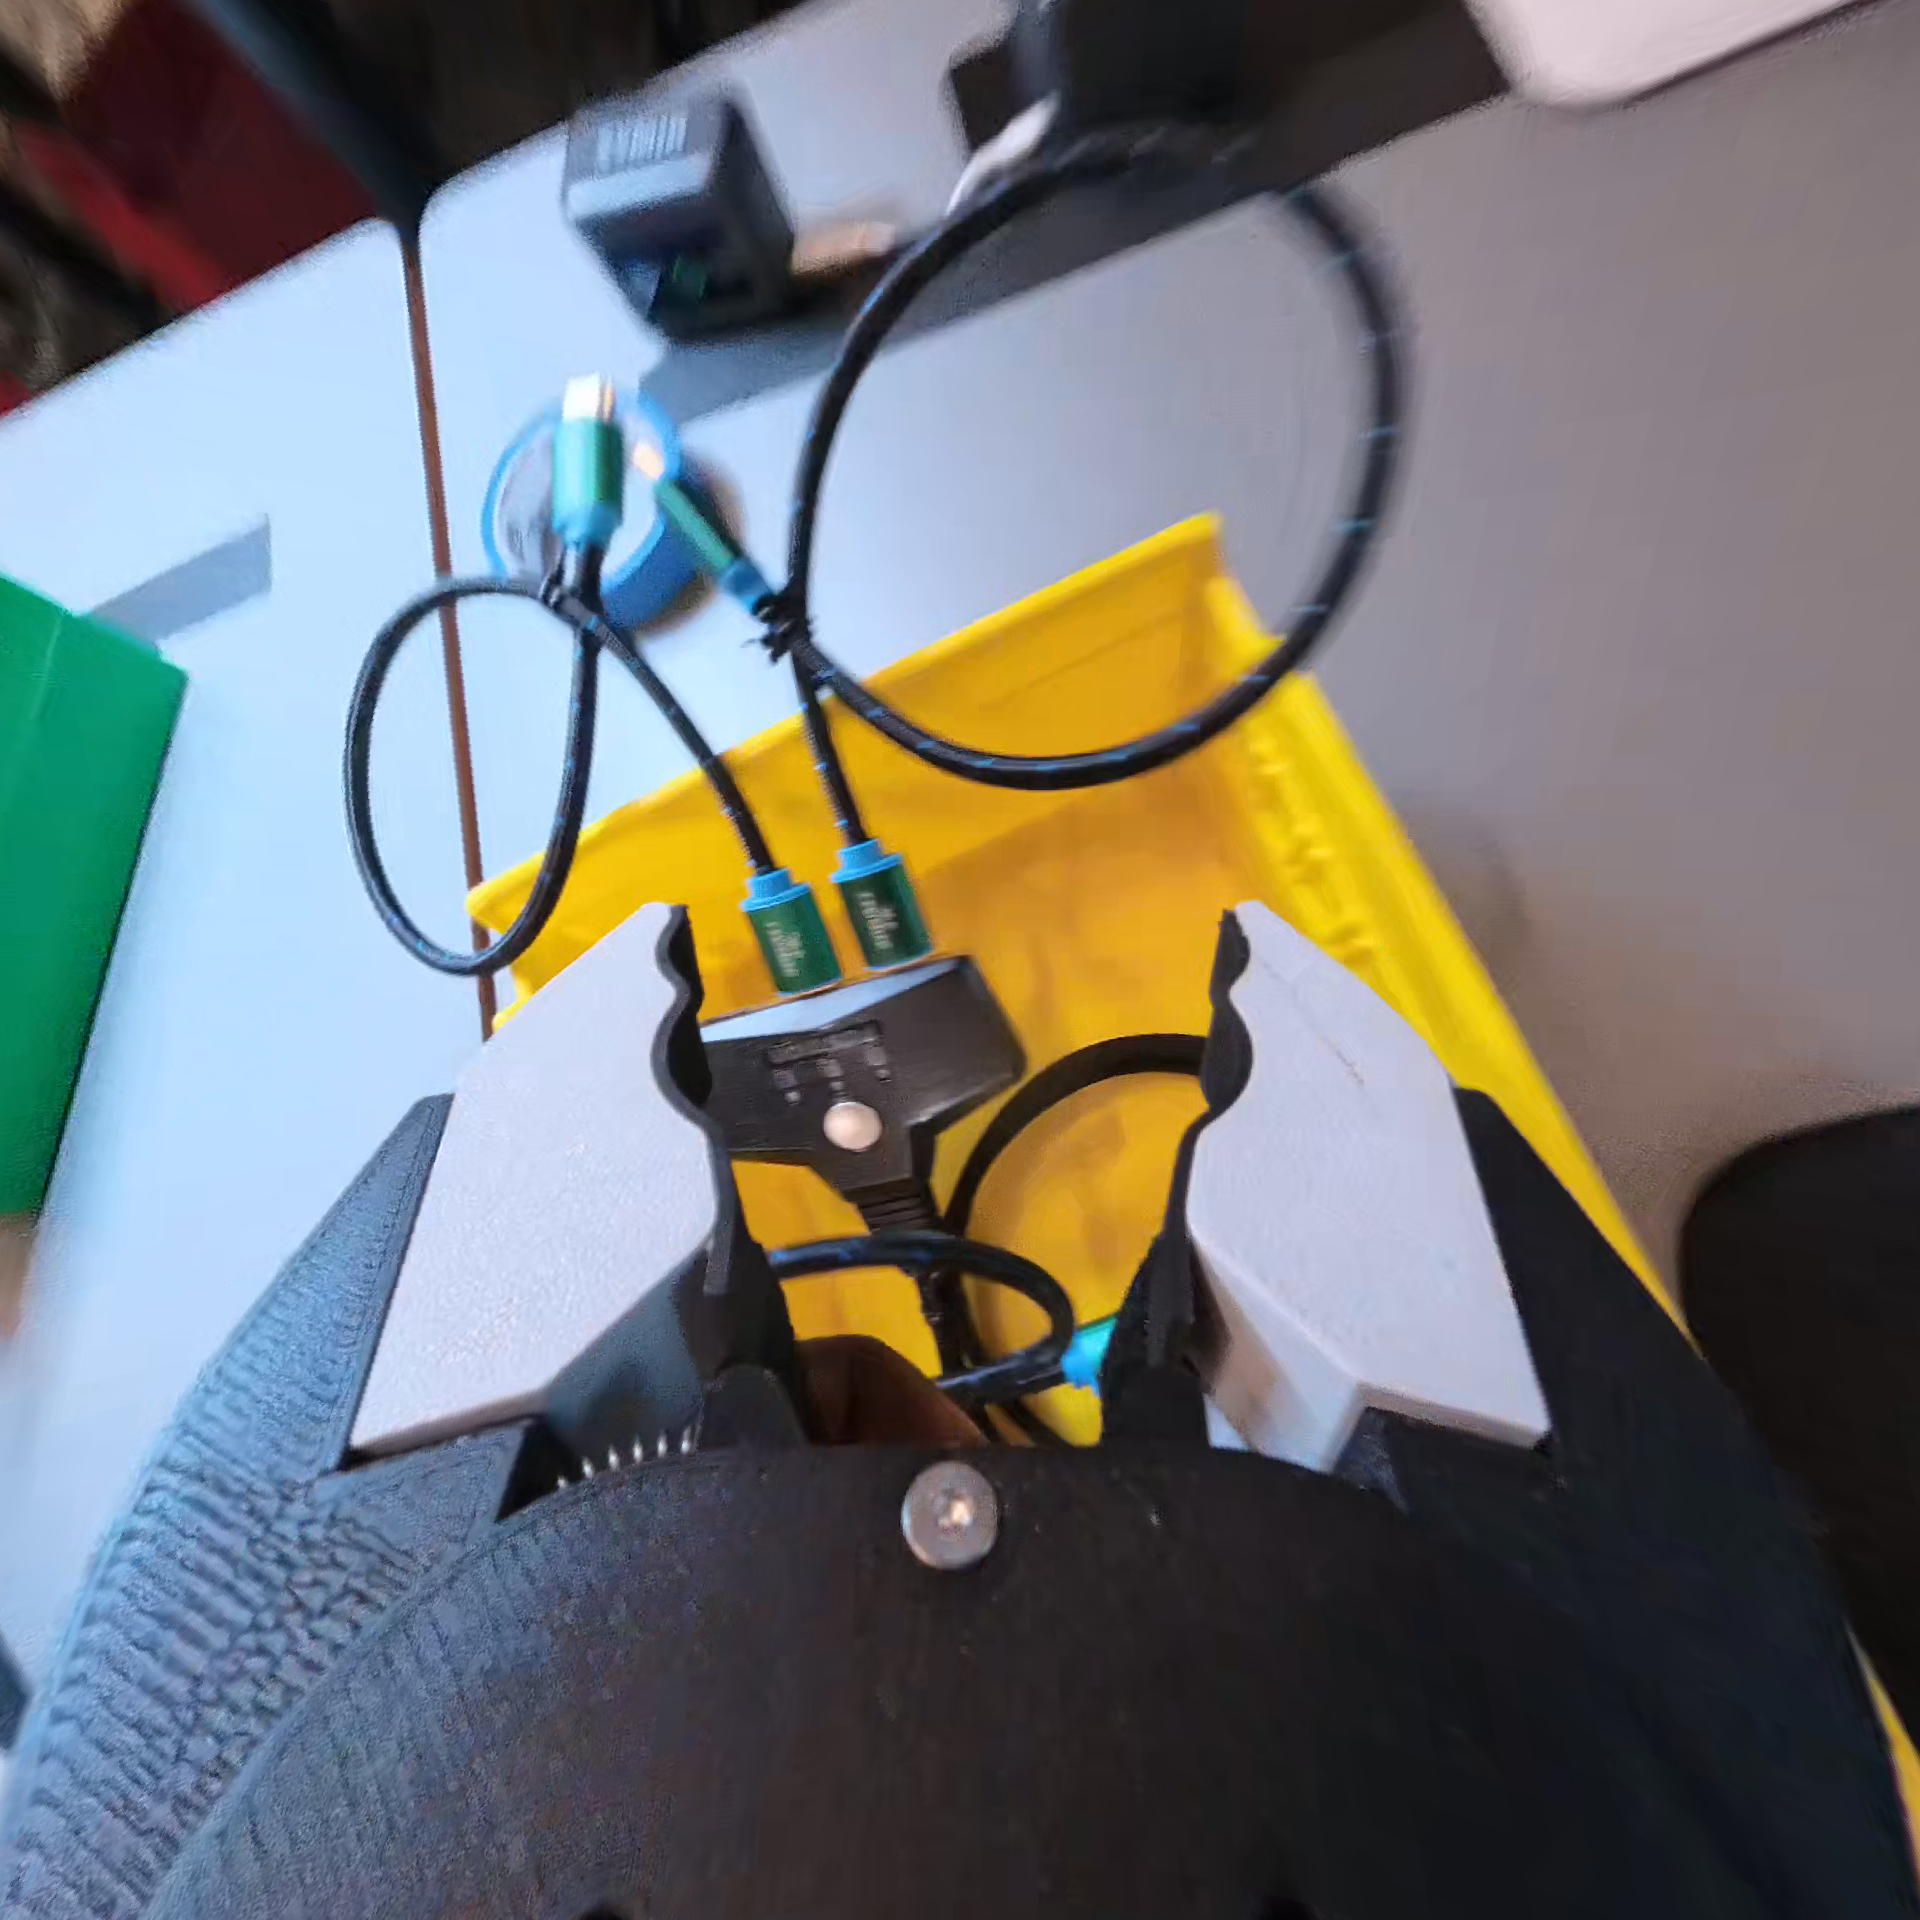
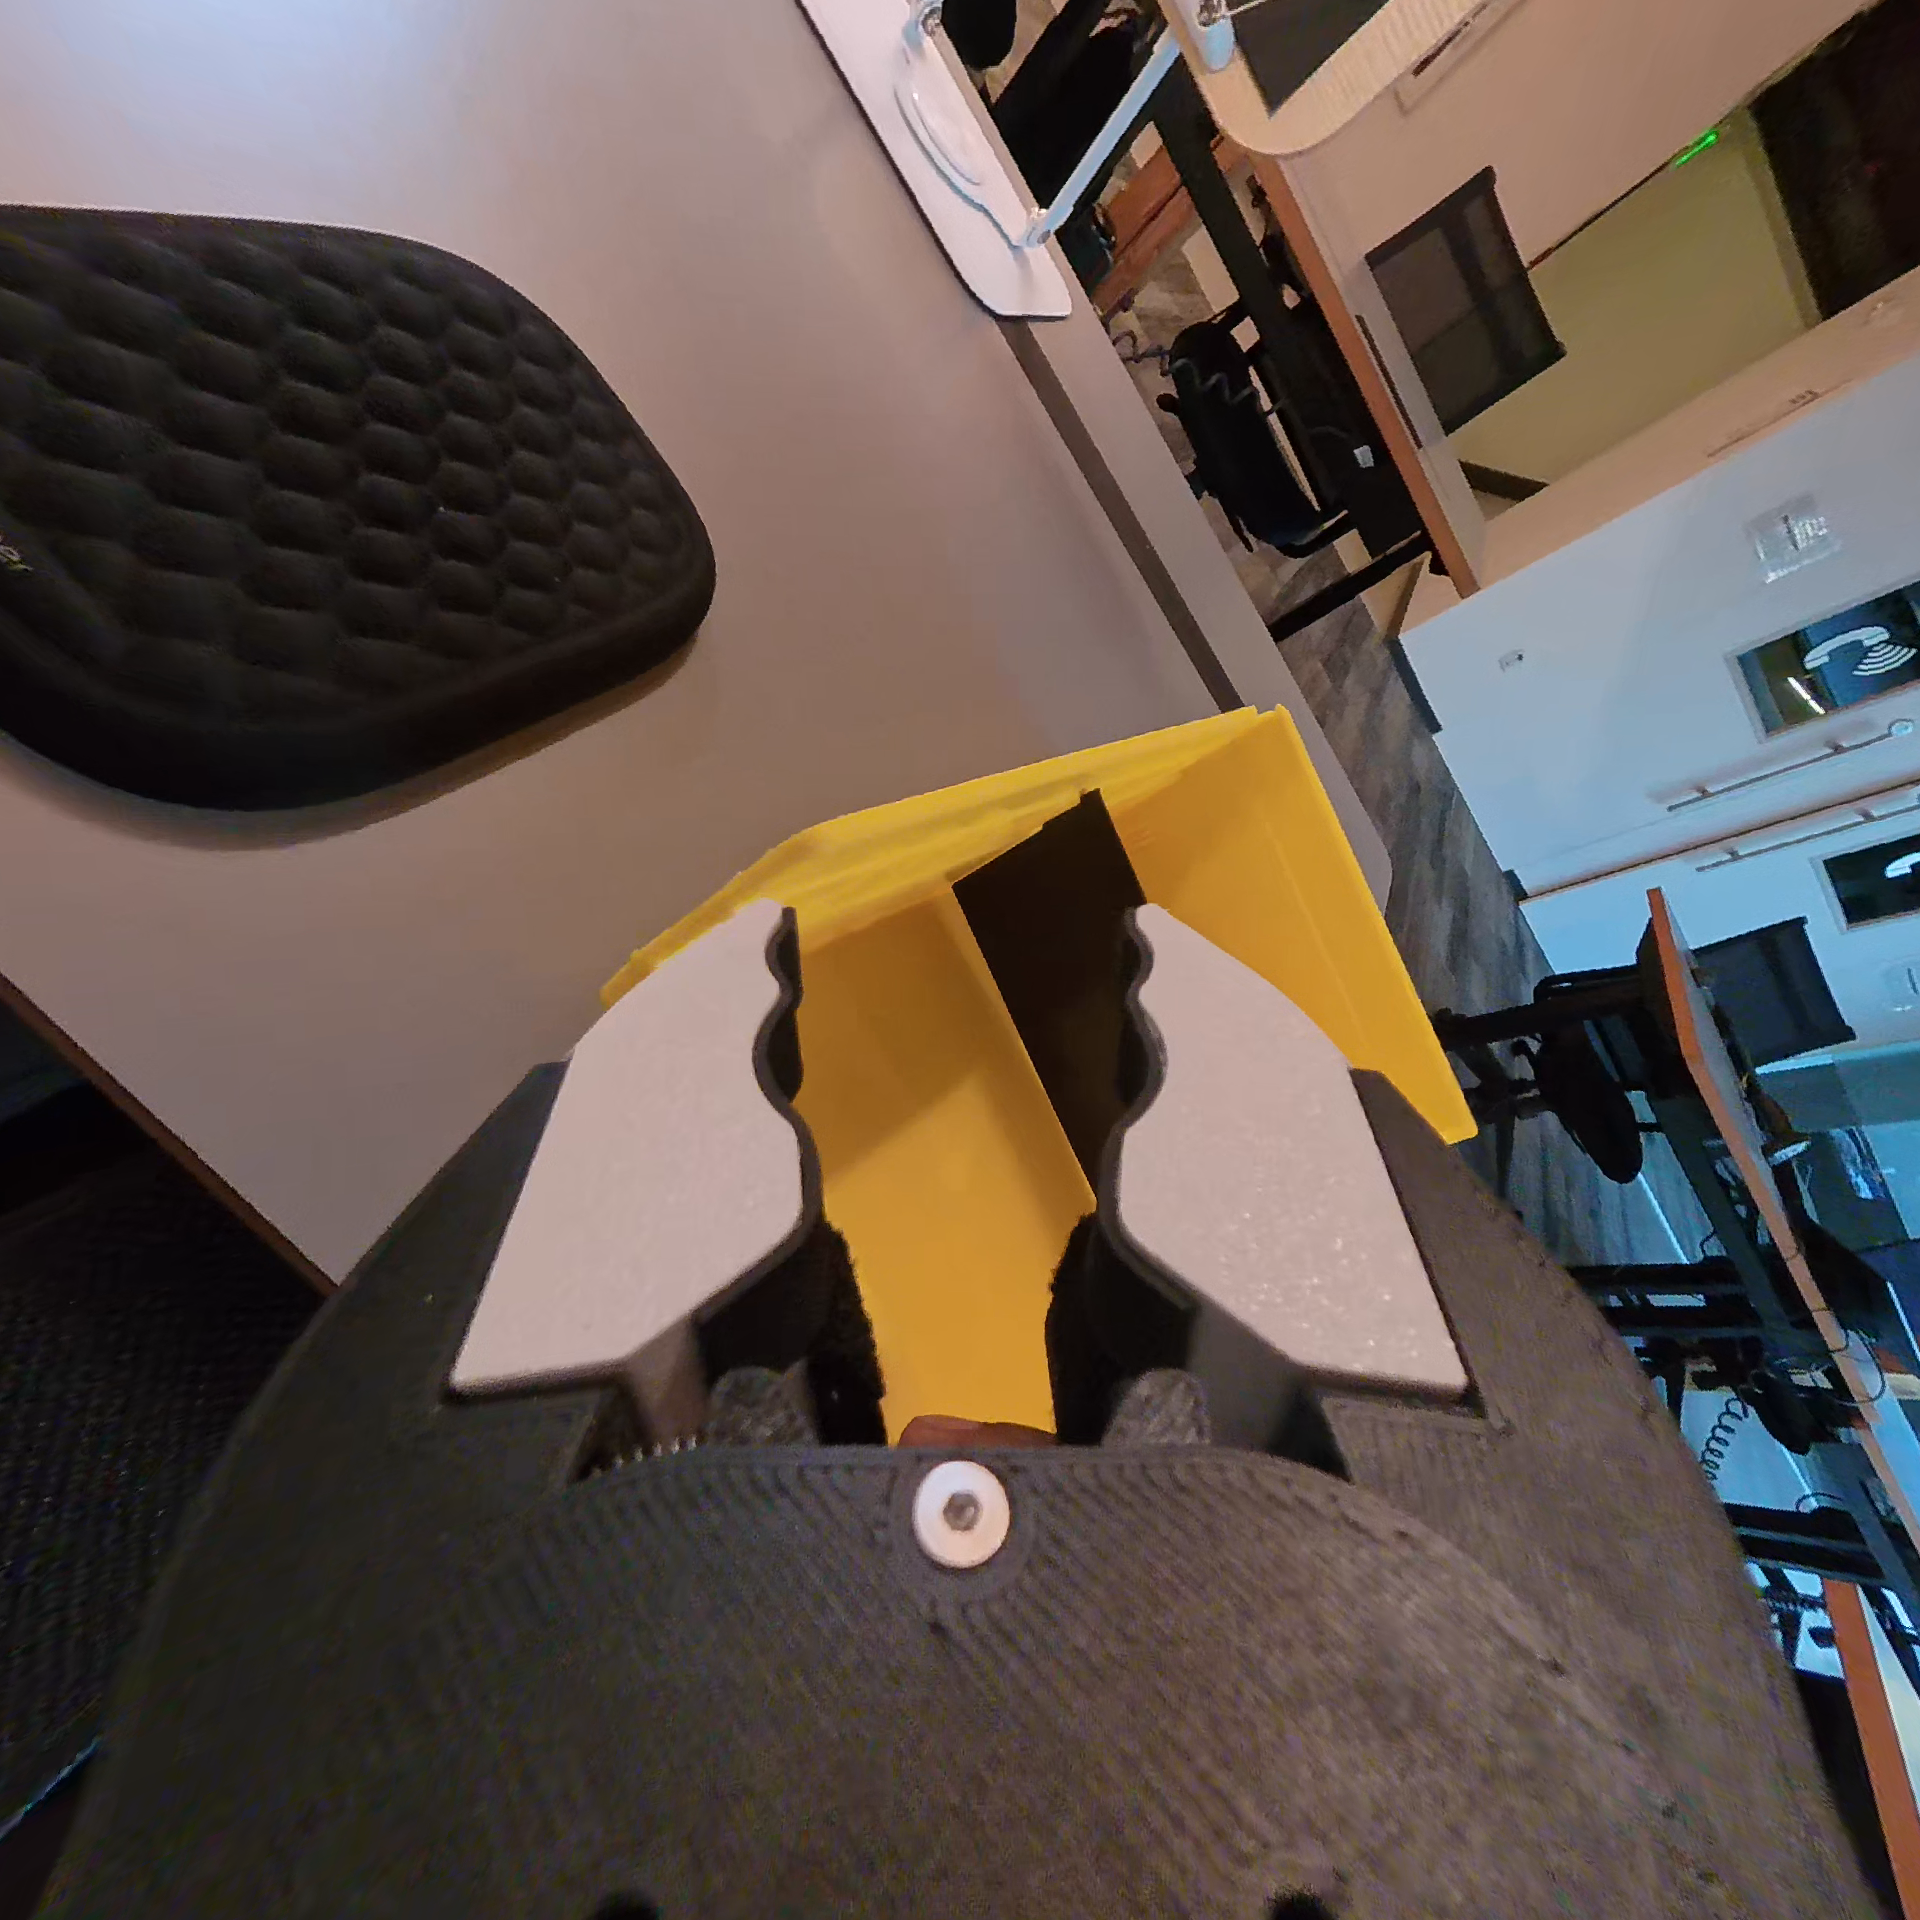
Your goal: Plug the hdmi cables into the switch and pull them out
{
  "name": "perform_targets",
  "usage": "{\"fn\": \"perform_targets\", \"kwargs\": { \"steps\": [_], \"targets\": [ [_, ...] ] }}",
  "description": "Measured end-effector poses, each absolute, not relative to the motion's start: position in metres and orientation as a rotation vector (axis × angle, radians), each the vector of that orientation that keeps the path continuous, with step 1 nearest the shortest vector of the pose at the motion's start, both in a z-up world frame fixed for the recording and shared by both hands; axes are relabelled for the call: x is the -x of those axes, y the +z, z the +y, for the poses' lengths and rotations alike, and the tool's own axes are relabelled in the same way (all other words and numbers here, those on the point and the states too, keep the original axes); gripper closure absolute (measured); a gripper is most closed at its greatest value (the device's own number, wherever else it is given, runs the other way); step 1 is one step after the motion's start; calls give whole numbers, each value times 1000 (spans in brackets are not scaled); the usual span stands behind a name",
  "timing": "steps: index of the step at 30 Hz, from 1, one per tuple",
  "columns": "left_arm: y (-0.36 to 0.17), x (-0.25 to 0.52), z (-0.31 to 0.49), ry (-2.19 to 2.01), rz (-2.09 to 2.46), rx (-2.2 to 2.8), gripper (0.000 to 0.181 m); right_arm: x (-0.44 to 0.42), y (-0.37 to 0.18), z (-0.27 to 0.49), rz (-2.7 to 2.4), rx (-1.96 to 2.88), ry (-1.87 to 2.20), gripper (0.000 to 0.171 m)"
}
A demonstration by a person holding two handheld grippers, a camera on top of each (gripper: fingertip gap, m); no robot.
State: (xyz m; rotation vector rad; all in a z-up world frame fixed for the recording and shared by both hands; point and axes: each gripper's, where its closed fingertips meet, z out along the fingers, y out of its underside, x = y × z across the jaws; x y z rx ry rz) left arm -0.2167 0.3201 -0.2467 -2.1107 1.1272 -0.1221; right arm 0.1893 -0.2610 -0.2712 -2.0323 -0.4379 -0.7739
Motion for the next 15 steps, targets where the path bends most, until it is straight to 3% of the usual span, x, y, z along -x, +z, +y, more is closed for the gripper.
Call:
{"fn": "perform_targets", "kwargs": {
  "steps": [9,12,15],
  "targets": [
    [-311,228,365,-121,1045,2396,109,-198,-283,-262,-424,2089,-782,112],
    [-317,235,370,12,1059,2384,127,-198,-283,-259,-433,2086,-791,113],
    [-315,233,366,-7,1062,2362,128,-198,-280,-257,-435,2060,-801,114]
  ]
}}
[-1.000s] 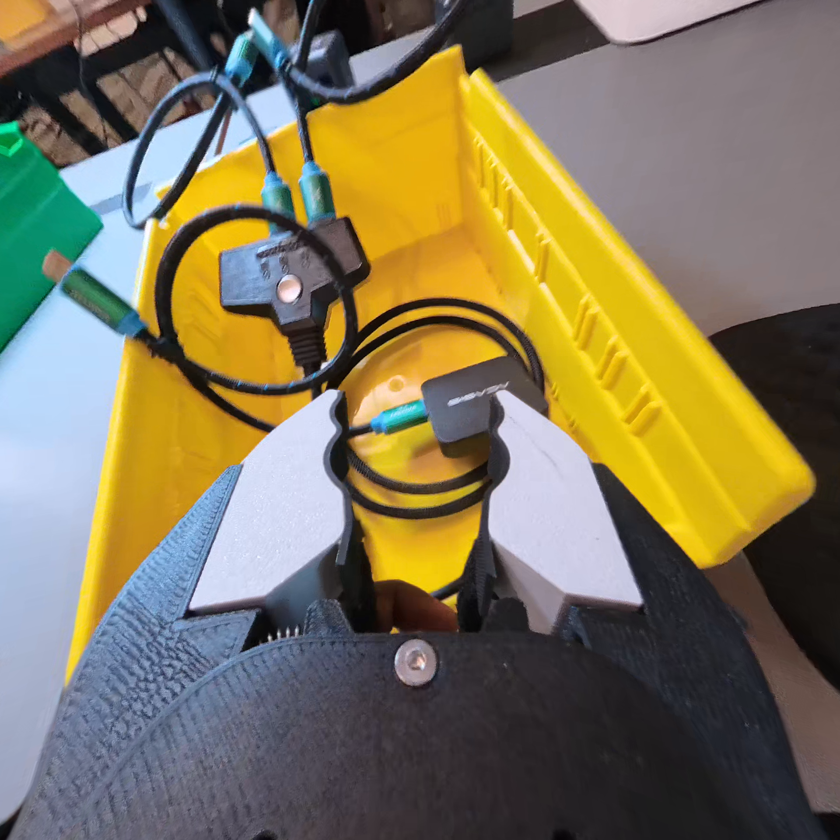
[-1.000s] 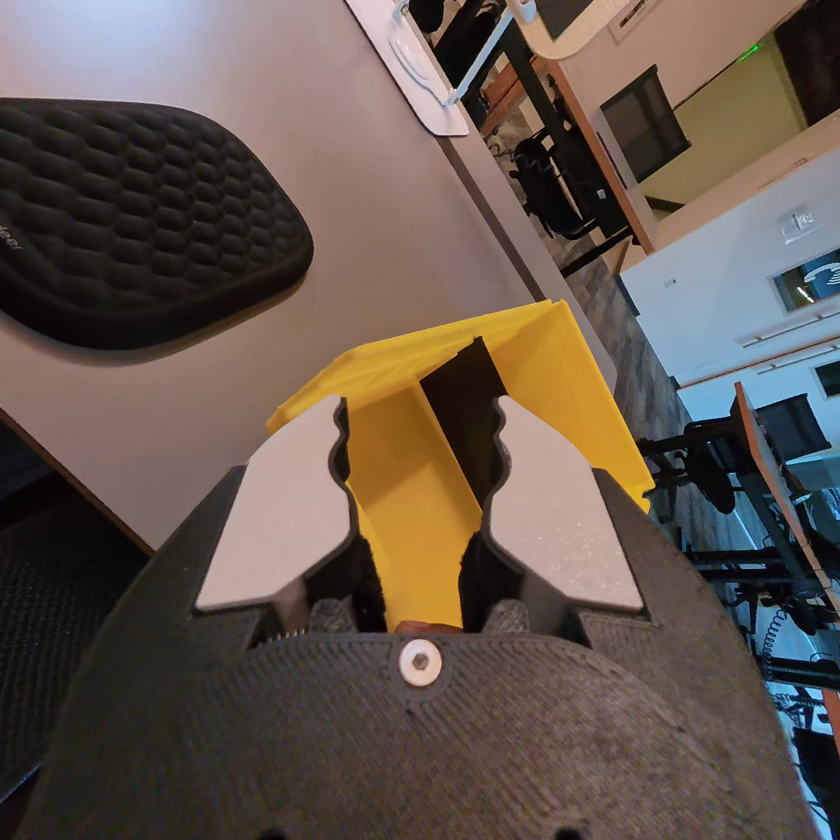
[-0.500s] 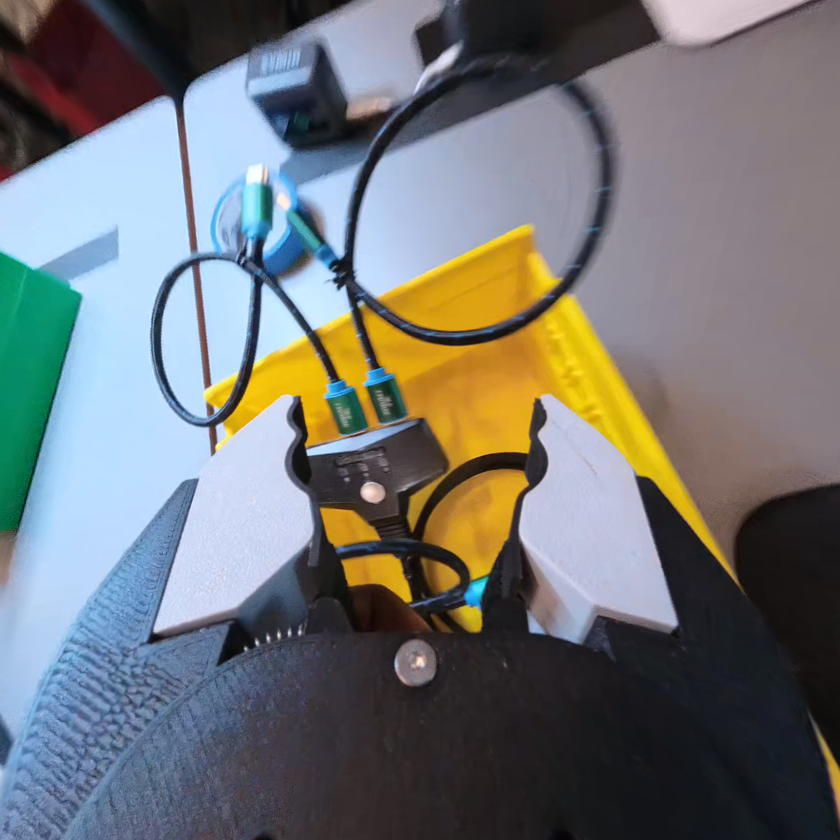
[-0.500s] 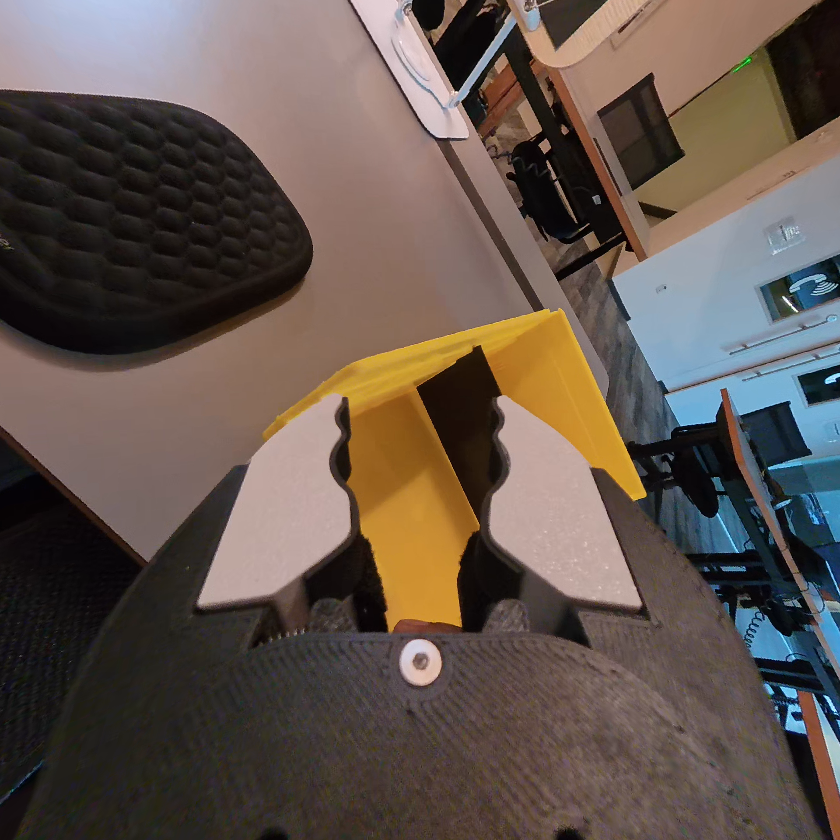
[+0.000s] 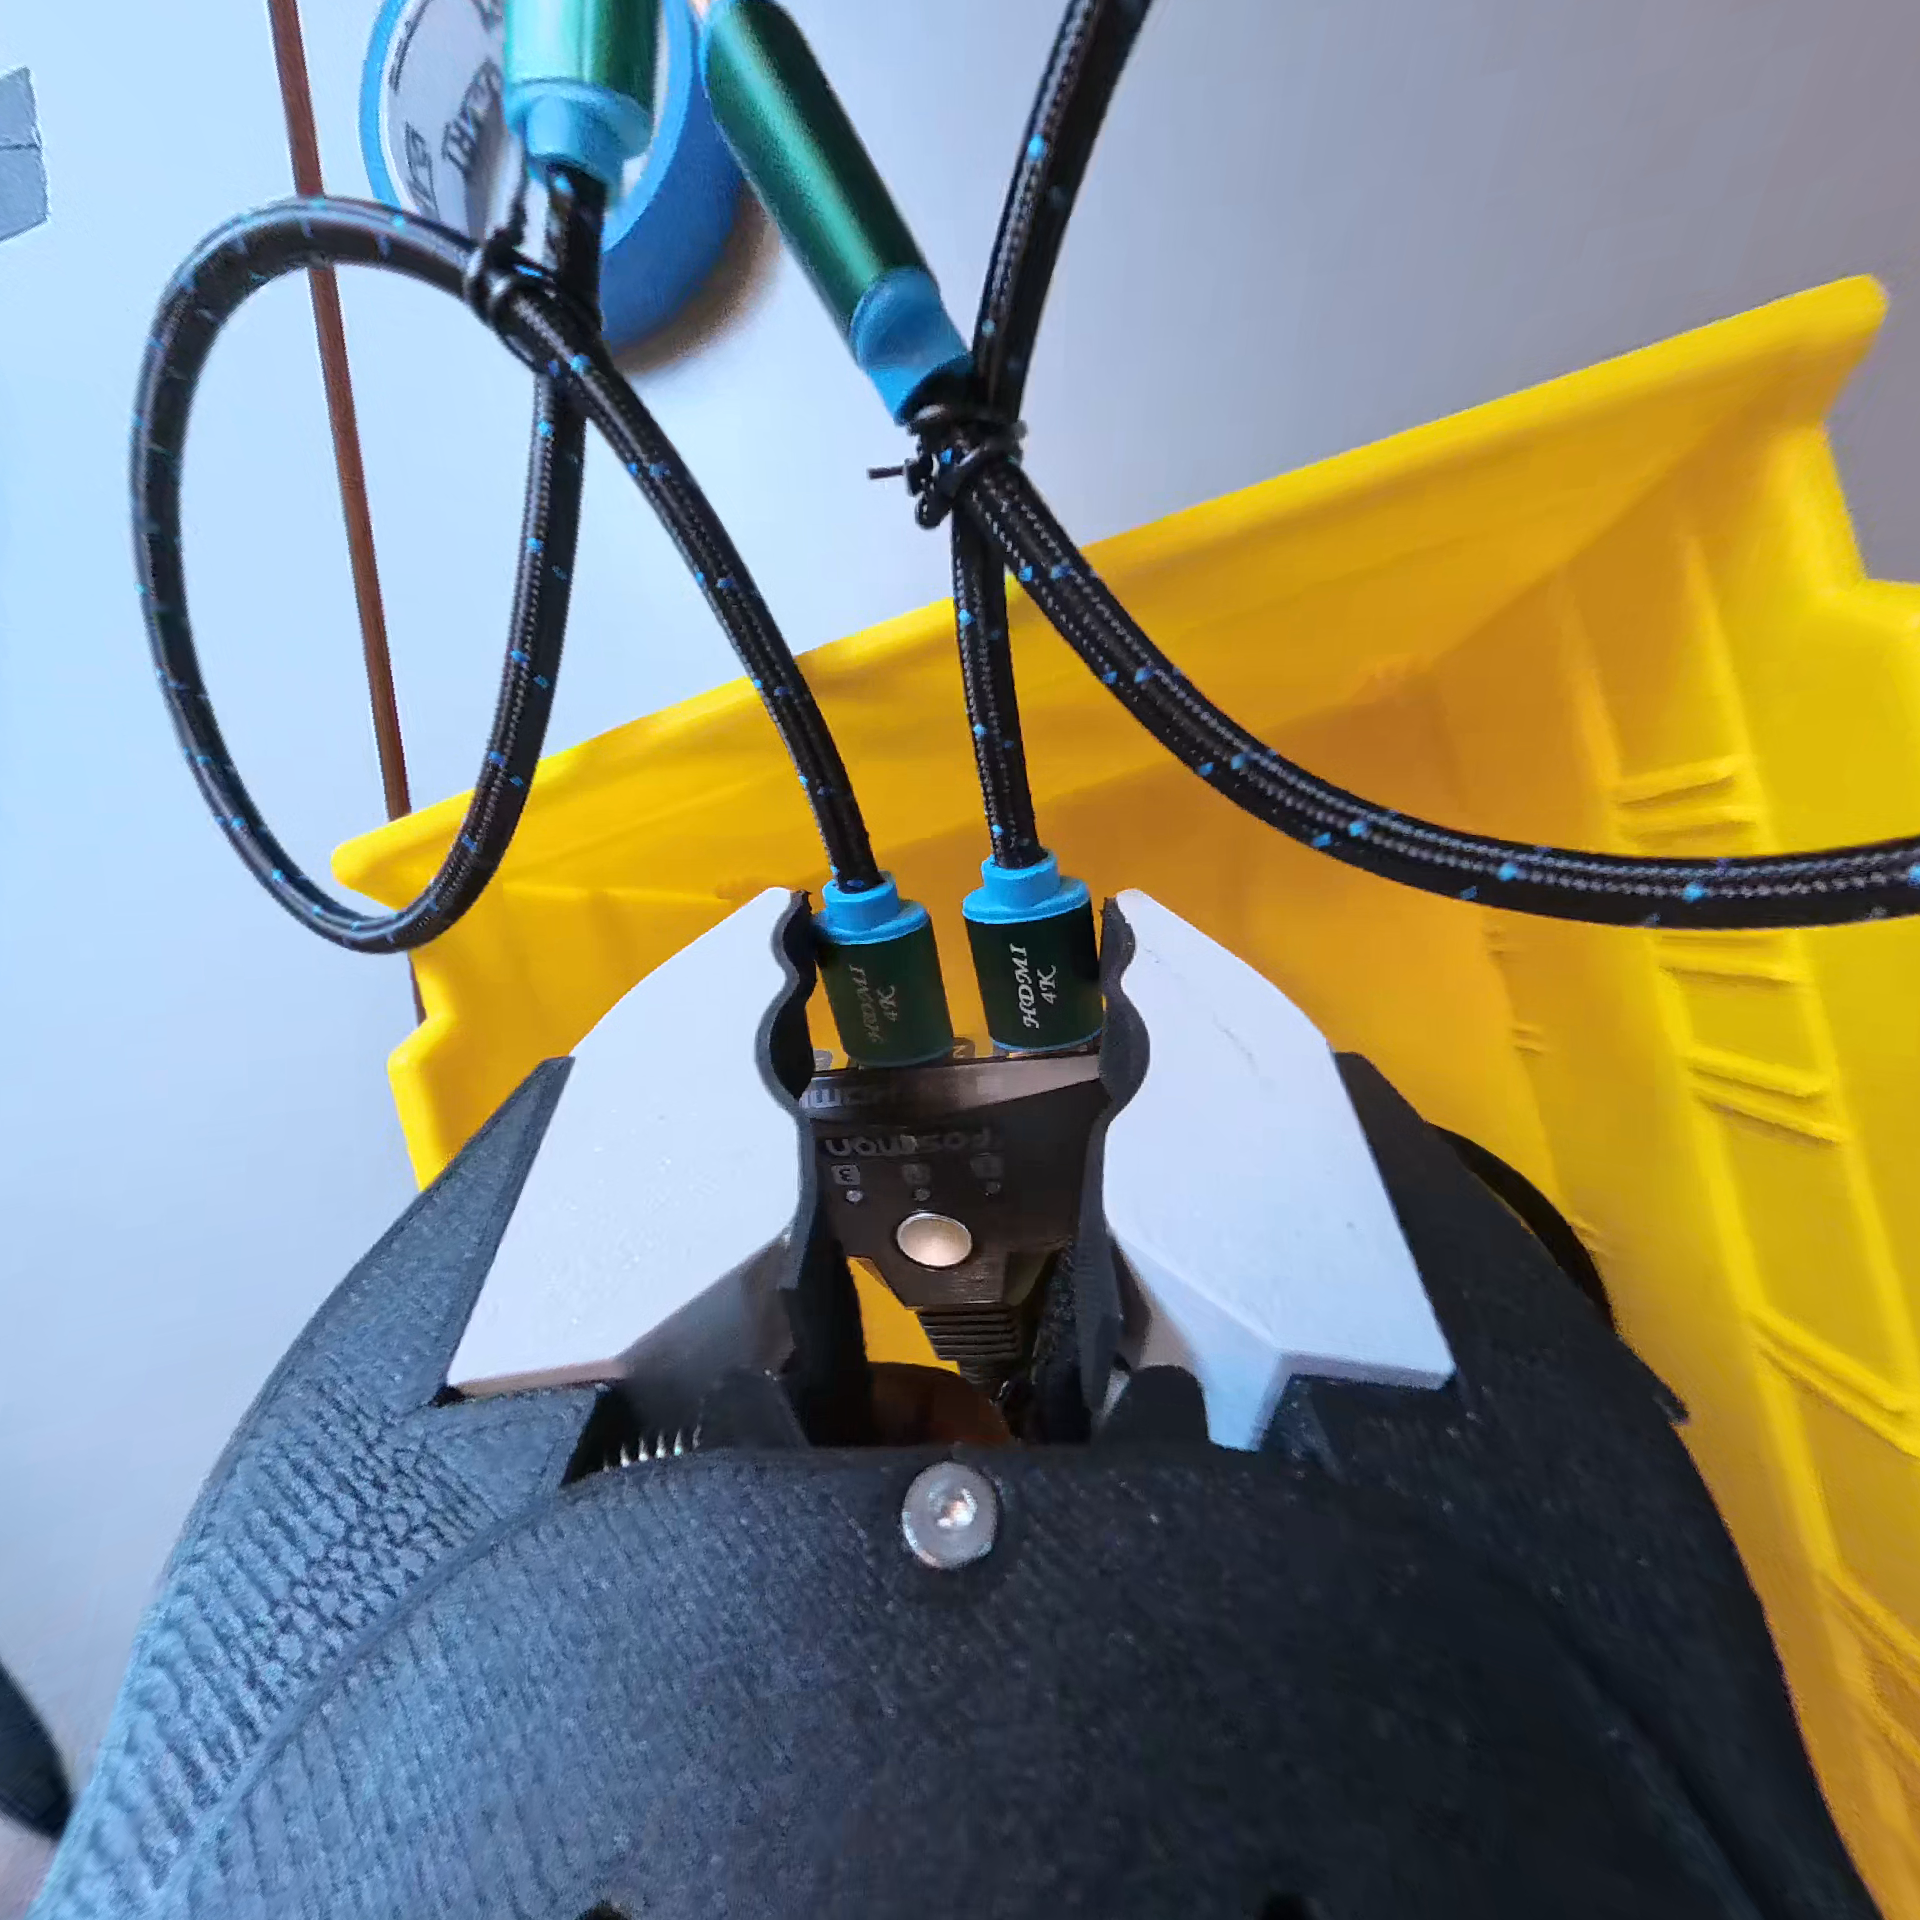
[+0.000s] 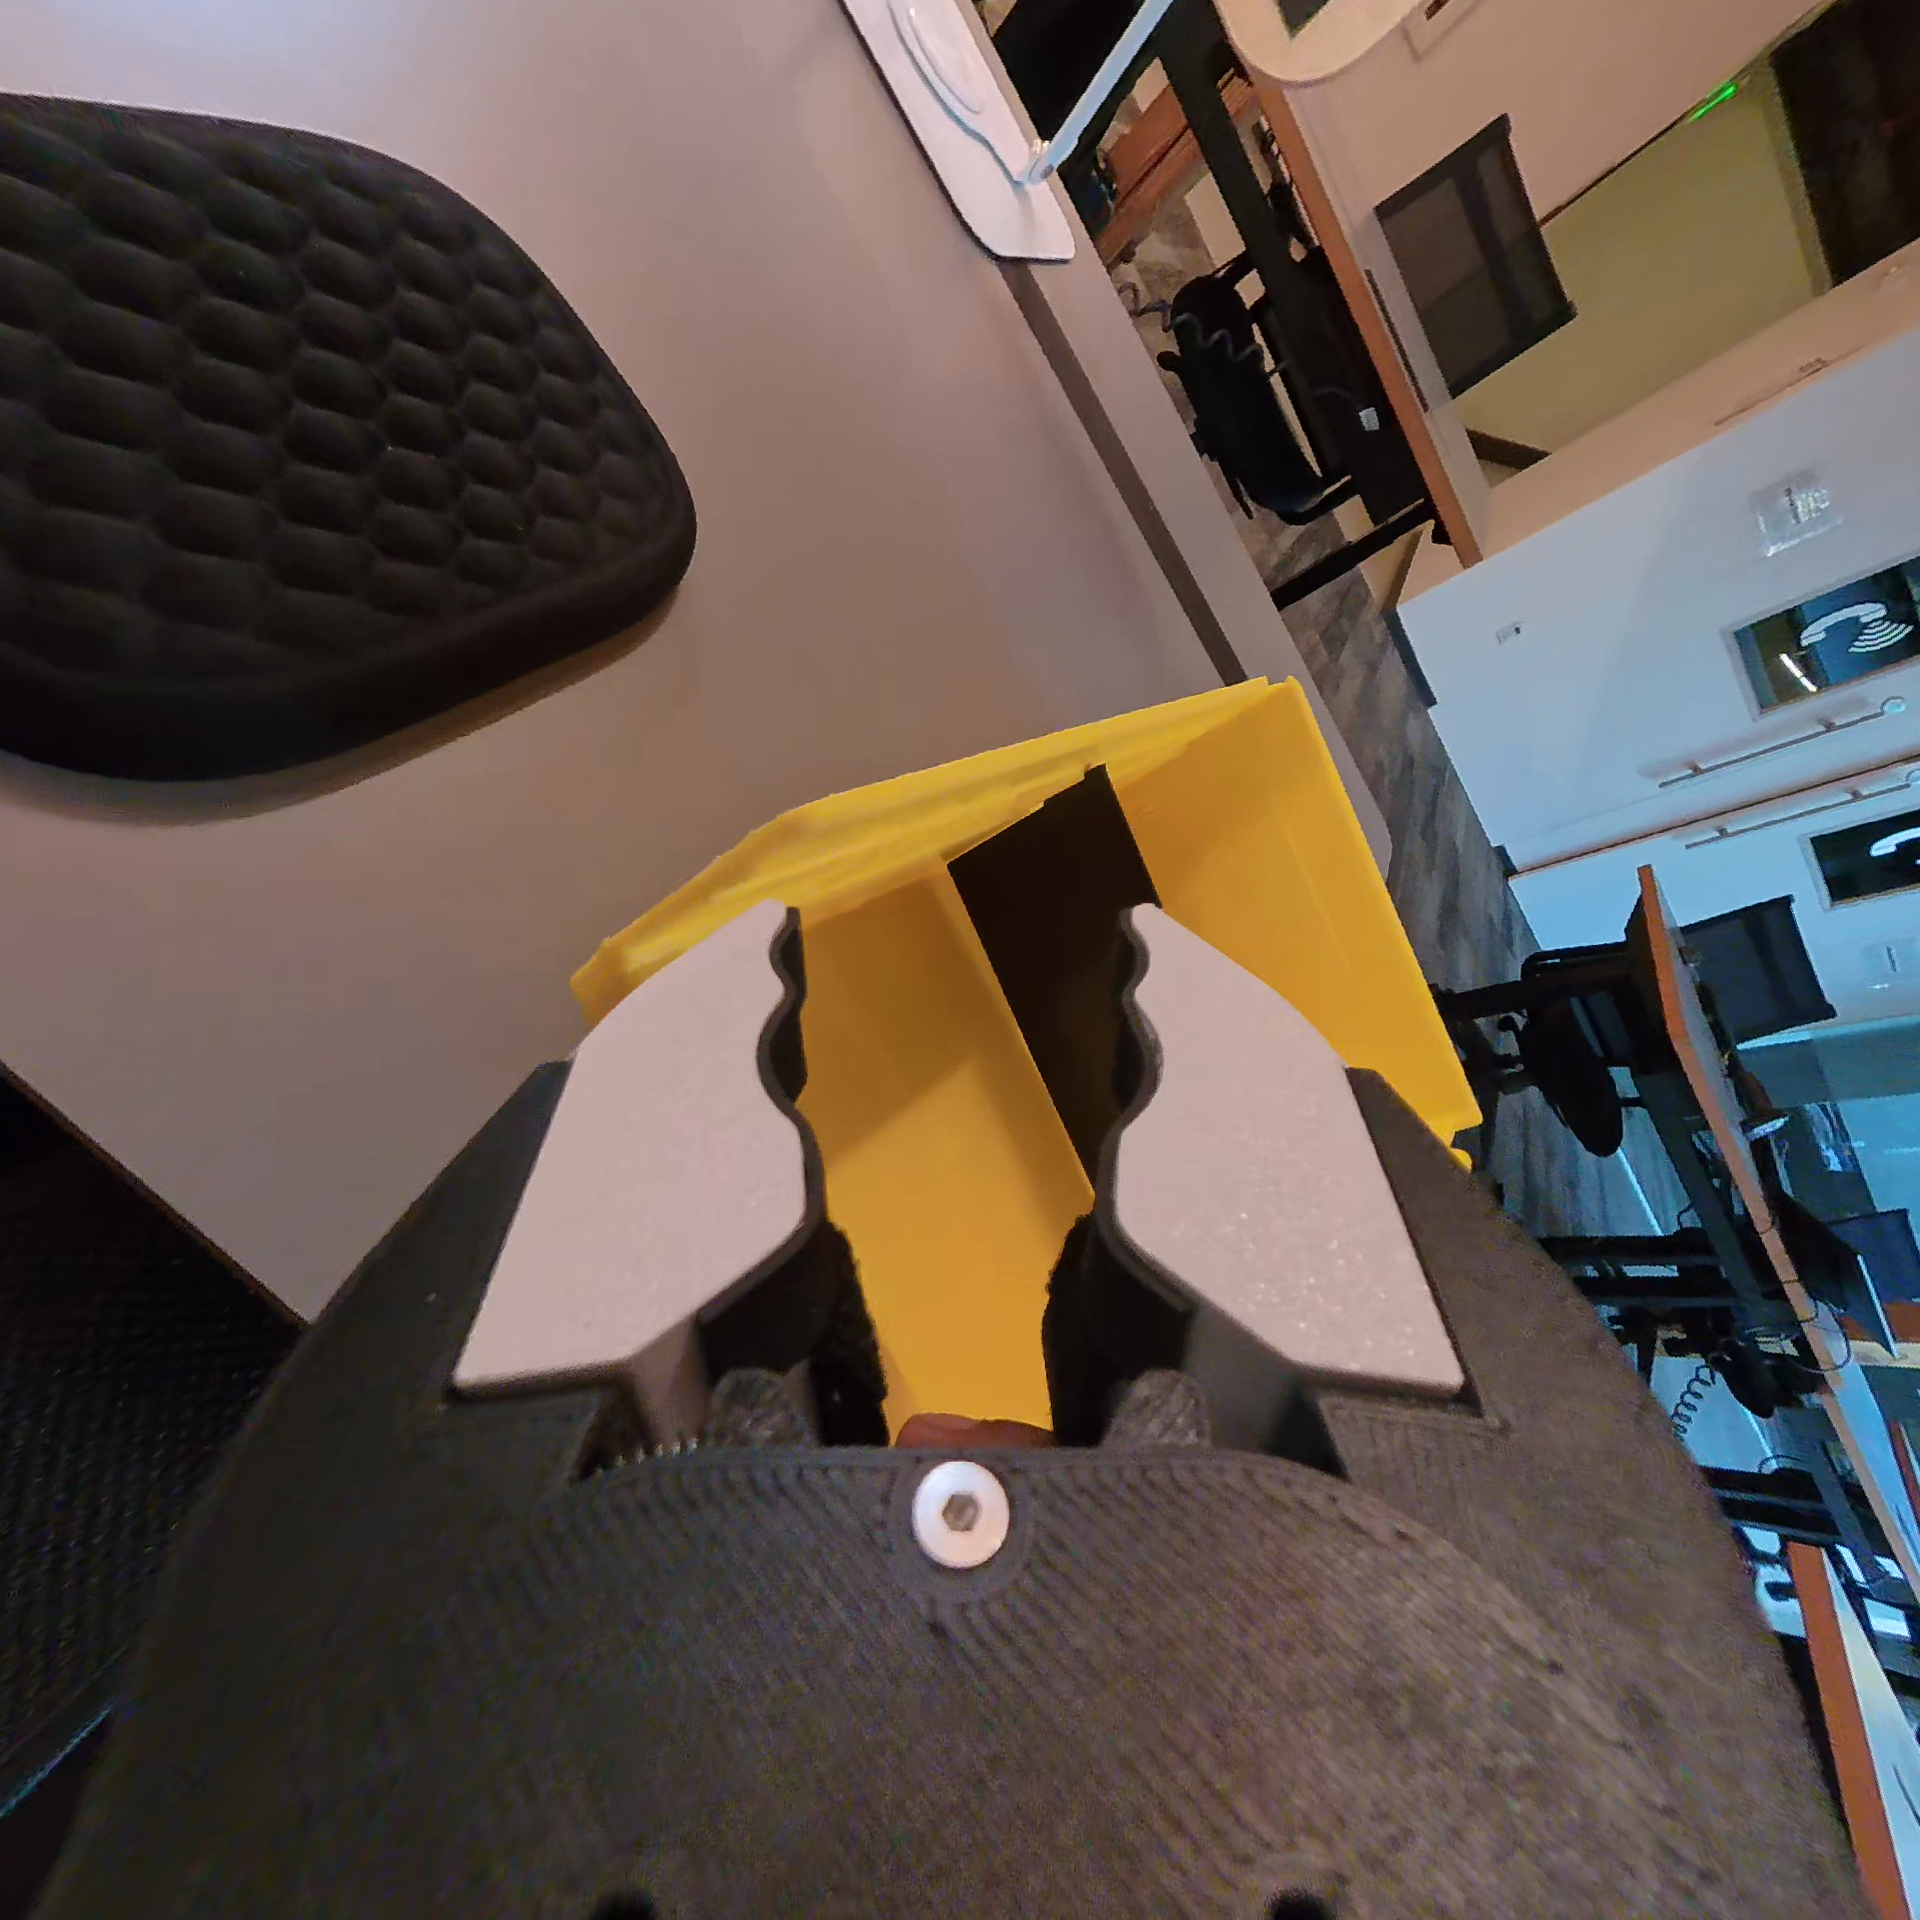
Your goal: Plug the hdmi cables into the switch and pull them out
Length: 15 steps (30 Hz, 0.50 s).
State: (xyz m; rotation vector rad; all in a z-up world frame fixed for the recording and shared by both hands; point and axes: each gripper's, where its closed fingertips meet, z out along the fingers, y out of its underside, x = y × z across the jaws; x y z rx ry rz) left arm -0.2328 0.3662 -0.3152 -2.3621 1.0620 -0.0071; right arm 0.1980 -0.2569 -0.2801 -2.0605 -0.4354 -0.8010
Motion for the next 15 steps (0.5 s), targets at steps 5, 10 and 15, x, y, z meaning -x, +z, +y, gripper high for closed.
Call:
{"fn": "perform_targets", "kwargs": {
  "steps": [5,10,15],
  "targets": [
    [-285,233,353,-184,989,2245,129,-205,-276,-261,-410,2056,-856,115],
    [-241,237,335,-394,942,2101,130,-206,-271,-258,-417,2020,-892,116],
    [-198,237,321,-656,876,1943,130,-206,-270,-256,-427,2012,-907,116]
  ]
}}
